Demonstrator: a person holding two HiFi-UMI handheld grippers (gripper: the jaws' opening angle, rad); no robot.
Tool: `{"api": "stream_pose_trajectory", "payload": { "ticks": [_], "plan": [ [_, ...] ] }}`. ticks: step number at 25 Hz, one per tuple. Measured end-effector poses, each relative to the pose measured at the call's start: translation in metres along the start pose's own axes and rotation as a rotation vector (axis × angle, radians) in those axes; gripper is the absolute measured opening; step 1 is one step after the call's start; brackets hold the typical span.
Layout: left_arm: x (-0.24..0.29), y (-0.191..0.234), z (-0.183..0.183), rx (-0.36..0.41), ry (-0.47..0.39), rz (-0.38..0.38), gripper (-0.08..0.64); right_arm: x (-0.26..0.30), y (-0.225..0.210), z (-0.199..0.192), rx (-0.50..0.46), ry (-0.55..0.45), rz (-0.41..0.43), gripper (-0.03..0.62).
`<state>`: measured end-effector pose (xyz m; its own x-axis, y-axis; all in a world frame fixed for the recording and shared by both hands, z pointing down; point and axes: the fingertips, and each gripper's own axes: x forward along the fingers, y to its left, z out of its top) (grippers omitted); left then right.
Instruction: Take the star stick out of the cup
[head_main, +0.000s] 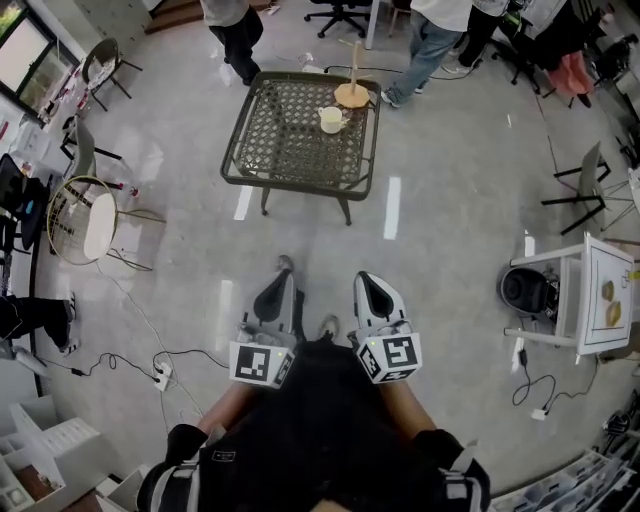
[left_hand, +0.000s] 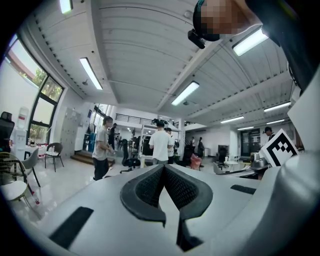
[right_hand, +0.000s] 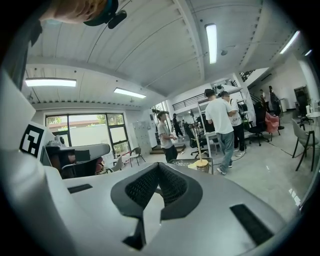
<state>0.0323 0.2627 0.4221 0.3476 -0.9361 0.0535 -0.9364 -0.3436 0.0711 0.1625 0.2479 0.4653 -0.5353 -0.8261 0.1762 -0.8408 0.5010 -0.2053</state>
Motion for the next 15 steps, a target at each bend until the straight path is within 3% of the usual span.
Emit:
{"api": "stream_pose_trajectory", "payload": {
  "ticks": [6,15],
  "plan": [
    [0.043,0.017,-0.002,0.005,-0.014,-0.02,0.015,0.041,-0.013,0.004,-0.01,0.008,-0.002,0.008],
    [0.137,0.083,0.017,-0.008,-0.04,-0.068,0.015,0.14,-0.035,0.034,-0.028,0.005,-0.038,0.008]
  ]
}}
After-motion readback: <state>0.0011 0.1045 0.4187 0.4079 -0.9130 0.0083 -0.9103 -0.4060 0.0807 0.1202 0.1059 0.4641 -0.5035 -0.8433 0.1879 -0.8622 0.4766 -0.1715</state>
